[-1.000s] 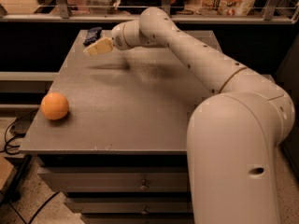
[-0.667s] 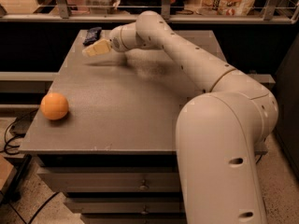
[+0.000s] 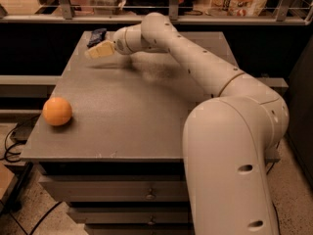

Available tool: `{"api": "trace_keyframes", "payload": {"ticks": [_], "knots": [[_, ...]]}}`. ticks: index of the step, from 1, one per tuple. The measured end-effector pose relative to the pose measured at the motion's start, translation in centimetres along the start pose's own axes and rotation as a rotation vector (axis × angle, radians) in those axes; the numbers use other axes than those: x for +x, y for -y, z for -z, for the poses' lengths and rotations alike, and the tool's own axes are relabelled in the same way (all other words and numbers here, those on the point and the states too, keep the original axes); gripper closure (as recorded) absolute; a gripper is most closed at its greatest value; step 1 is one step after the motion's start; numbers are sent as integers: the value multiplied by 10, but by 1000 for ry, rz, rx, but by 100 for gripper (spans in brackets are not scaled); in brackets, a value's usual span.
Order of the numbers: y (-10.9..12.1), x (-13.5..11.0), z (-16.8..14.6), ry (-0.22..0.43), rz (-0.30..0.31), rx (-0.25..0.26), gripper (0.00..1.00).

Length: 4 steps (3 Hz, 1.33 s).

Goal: Pick rxbar blueberry

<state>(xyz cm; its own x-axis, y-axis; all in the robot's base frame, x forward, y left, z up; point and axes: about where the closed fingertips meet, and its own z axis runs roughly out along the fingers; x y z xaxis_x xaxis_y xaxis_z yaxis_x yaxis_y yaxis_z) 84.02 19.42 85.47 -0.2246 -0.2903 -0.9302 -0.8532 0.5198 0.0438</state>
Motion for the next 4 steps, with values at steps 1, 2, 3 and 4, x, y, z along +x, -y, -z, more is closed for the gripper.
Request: {"api": "trace_keyframes", "payload": {"ticks": [1, 2, 3, 4], "knots": [[0, -8, -12, 21, -1, 14, 0], [1, -15, -23, 42, -7, 38, 0], [2, -19, -39, 52, -19, 56, 0], [5, -18, -50, 54, -36, 56, 0]]}}
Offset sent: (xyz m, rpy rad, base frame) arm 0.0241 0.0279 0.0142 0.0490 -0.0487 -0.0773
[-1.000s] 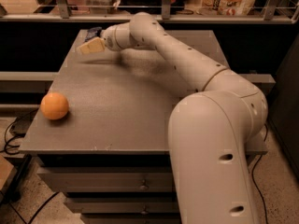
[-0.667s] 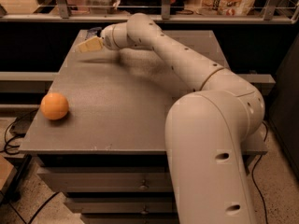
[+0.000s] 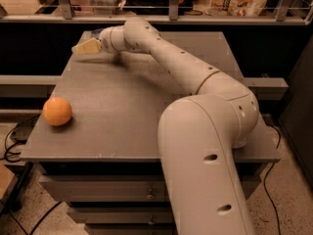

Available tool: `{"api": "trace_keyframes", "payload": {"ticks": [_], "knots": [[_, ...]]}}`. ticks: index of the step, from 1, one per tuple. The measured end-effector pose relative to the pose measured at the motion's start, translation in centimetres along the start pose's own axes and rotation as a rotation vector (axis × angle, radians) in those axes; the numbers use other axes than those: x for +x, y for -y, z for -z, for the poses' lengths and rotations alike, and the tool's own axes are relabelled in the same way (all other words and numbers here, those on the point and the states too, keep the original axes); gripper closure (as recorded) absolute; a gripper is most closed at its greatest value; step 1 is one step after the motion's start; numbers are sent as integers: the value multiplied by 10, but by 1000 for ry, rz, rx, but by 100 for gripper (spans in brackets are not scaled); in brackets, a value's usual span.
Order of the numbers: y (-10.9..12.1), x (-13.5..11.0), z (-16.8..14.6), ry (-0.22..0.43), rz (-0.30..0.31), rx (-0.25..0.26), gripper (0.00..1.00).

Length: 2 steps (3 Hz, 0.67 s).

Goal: Pick rxbar blueberry

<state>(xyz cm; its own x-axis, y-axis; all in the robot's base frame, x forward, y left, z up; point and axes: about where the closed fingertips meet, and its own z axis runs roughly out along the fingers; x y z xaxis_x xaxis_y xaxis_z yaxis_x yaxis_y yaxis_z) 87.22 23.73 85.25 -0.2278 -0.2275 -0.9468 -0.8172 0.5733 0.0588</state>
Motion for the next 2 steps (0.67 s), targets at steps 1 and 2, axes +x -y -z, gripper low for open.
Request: {"api": "trace_keyframes", "payload": {"ticks": [1, 2], "knots": [[5, 1, -9, -2, -9, 8, 0], [7, 0, -17, 1, 1, 12, 26]]}}
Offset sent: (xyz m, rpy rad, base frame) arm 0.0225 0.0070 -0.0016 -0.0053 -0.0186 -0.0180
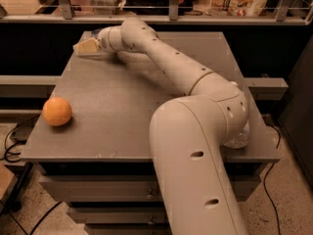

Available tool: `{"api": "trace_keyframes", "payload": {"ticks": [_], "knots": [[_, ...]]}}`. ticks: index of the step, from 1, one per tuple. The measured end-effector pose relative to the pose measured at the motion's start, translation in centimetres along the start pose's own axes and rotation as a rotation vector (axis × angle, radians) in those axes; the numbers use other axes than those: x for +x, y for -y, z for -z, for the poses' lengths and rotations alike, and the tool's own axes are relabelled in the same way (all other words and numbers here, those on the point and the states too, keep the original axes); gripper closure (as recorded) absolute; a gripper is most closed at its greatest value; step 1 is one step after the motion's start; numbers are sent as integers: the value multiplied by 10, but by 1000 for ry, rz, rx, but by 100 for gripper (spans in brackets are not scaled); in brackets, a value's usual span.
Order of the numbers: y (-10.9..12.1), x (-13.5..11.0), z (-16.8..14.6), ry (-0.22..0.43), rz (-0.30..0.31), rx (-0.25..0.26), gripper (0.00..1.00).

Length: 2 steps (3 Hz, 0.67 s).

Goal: Pick rxbar blueberry

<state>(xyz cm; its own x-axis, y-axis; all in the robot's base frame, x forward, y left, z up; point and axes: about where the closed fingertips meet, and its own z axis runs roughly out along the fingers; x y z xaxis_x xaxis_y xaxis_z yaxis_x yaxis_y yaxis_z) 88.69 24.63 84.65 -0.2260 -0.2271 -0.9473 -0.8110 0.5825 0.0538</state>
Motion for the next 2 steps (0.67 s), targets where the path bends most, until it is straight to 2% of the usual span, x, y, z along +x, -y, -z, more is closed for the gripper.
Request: {"api": "trace_keyframes", "payload": {"ticks": [2], "knots": [[3, 1, -4, 7, 1, 11, 72]]}}
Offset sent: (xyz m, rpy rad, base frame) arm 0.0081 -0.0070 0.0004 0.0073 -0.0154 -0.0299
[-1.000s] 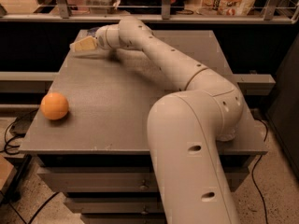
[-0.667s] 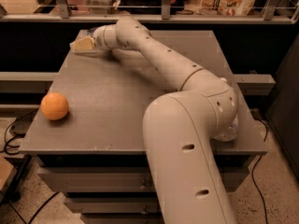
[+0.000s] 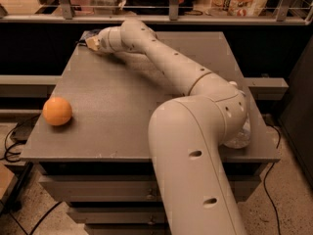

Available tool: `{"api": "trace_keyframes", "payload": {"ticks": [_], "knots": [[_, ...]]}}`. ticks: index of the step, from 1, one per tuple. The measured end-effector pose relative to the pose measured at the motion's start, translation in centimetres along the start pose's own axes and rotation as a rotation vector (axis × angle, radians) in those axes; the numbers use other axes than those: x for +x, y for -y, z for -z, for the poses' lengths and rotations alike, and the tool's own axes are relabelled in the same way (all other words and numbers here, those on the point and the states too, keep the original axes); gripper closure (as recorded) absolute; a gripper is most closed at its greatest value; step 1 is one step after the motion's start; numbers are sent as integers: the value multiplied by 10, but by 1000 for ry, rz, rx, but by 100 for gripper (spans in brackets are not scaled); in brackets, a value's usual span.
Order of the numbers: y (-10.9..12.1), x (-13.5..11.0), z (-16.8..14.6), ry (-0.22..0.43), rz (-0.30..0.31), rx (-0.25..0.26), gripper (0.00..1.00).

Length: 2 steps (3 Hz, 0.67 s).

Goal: Pick rxbar blueberry

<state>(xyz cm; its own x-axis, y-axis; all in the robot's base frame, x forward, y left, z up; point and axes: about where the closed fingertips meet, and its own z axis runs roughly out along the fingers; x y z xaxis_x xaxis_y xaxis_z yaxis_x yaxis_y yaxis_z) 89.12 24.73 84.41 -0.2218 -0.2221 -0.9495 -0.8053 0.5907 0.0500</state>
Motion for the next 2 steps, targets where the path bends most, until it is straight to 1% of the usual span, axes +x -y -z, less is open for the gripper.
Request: {"api": "trace_keyframes", "payload": {"ticks": [1, 2], "knots": [[4, -1, 5, 13, -5, 16, 100], [4, -10, 13, 39, 3, 21, 100]]}}
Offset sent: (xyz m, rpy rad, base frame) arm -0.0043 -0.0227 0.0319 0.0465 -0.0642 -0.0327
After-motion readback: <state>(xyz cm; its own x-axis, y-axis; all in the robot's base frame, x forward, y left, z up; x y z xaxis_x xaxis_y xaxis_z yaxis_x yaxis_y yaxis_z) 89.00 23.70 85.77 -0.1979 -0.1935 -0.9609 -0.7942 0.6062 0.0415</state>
